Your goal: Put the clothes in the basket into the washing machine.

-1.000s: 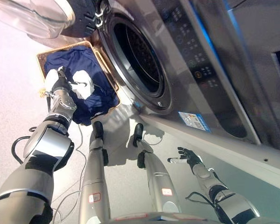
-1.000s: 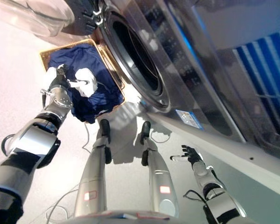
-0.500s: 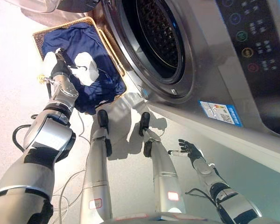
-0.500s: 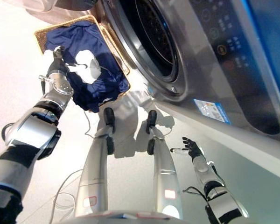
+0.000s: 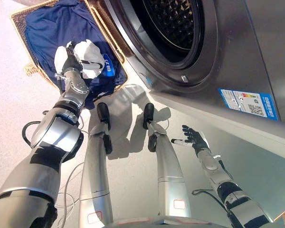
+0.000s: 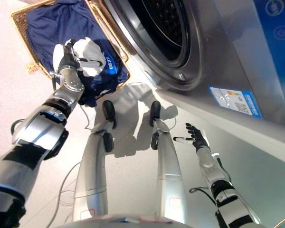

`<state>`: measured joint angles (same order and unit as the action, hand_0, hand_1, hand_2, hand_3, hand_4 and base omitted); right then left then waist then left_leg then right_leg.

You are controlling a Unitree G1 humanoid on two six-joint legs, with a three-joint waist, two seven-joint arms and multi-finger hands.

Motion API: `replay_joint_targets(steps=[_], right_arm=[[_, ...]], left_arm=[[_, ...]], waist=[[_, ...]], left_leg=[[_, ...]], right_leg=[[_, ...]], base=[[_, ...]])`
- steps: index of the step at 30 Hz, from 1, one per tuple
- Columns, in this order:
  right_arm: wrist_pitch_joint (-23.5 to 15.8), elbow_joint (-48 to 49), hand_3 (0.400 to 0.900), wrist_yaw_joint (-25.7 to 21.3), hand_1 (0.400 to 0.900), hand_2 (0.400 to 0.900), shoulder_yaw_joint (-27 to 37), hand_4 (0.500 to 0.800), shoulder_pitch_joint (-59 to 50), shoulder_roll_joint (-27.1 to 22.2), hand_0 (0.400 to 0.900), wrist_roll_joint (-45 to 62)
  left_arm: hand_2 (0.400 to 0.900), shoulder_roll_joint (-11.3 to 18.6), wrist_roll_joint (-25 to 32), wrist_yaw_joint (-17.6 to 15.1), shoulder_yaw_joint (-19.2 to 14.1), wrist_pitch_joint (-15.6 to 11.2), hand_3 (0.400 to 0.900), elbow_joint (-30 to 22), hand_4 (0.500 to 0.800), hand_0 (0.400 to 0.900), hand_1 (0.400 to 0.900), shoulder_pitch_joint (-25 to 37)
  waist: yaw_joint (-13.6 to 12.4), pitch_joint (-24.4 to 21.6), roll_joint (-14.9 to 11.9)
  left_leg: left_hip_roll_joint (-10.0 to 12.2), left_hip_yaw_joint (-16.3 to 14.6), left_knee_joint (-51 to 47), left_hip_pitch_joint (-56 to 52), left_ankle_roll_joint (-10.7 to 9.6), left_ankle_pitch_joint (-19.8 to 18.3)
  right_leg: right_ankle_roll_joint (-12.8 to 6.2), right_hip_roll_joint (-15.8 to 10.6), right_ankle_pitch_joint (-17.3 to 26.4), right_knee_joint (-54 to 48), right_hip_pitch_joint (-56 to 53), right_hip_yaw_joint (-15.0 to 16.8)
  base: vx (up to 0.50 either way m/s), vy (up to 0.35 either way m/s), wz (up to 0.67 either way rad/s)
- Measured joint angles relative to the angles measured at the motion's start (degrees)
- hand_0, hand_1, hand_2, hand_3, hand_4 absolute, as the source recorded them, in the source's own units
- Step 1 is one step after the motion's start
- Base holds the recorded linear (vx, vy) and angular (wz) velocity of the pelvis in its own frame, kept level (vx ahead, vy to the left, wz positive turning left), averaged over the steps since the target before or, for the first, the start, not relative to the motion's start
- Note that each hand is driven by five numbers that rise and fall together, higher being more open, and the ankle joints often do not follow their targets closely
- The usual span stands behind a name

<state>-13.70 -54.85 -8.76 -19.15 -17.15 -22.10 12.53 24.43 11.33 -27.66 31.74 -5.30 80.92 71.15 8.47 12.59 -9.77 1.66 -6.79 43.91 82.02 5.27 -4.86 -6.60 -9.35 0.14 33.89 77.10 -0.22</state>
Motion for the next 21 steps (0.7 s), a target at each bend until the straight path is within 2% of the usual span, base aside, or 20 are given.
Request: replay_joint_targets(steps=[1,2,3,4,5,12,21], right_arm=[[-0.04,0.0,0.9,0.0,0.9,0.9,0.0,0.8,0.27,0.0,0.9,0.0],[-0.12,0.0,0.9,-0.01,0.9,0.9,0.0,0.8,0.56,0.0,0.9,0.01],[-0.21,0.0,0.9,-0.02,0.9,0.9,0.01,0.8,0.8,-0.01,0.9,0.01],[-0.21,-0.01,0.9,-0.05,0.9,0.9,0.02,0.8,0.93,-0.02,0.9,0.02],[-0.21,-0.02,0.9,-0.09,0.9,0.9,0.05,0.8,1.04,-0.03,0.9,0.02],[-0.32,-0.04,0.9,-0.68,0.9,0.9,0.12,0.8,1.05,-0.08,0.9,0.07],[-0.46,-1.05,0.9,-0.59,0.9,0.9,0.09,0.8,0.98,-0.07,0.9,0.09]], left_arm=[[0.778,0.17,0.0,-0.19,0.01,0.0,0.778,-0.22,0.727,0.778,0.778,0.02],[0.682,-0.17,0.0,-0.31,0.04,0.0,0.682,-0.36,0.669,0.682,0.682,0.1],[0.504,-0.14,0.0,-0.36,0.07,0.0,0.504,-0.36,0.562,0.504,0.504,0.29],[0.435,-0.05,0.01,-0.57,0.07,0.0,0.435,-0.36,0.521,0.435,0.435,0.49],[0.4,0.06,0.01,-0.75,0.07,0.0,0.4,-0.36,0.5,0.4,0.4,0.68],[0.4,1.36,1.08,-1.01,0.09,-0.08,0.4,-0.4,0.5,0.4,0.4,2.78],[0.4,1.04,1.32,-0.06,0.15,-0.07,0.4,-0.43,0.5,0.4,0.4,2.59]], waist=[[-0.1,0.0,0.0],[-0.11,-0.01,-0.01],[-0.09,-0.01,-0.01],[-0.07,-0.01,-0.01],[-0.08,-0.01,-0.01],[-0.1,-0.05,0.03],[-0.08,-0.04,0.03]], left_leg=[[0.04,-0.02,0.05,0.13,0.0,0.0],[0.09,-0.02,0.12,0.34,0.0,0.0],[0.14,-0.01,0.22,0.65,0.0,0.0],[0.14,-0.01,0.24,0.87,0.0,0.0],[0.17,-0.01,0.32,1.09,0.0,0.0],[0.01,-0.15,0.85,2.78,0.01,-0.01],[-0.12,-0.33,0.32,1.67,-0.01,0.0]], right_leg=[[-0.04,0.03,-0.02,0.11,0.19,0.04],[-0.14,0.04,-0.1,0.23,0.42,0.04],[-0.24,0.07,-0.16,0.25,0.72,0.0],[-0.25,0.06,-0.17,0.22,0.96,0.0],[-0.26,0.08,-0.18,0.26,1.23,0.0],[-0.31,-0.07,-0.21,1.1,3.01,0.33],[-0.34,-0.18,-0.22,0.88,2.15,0.45]], base=[[-0.01,-0.001,-0.05],[-0.01,-0.01,-0.04],[0.0,0.0,0.0],[0.0,0.0,0.0],[0.0,0.0,0.0],[0.0,-0.004,0.02],[0.01,0.001,0.01]])
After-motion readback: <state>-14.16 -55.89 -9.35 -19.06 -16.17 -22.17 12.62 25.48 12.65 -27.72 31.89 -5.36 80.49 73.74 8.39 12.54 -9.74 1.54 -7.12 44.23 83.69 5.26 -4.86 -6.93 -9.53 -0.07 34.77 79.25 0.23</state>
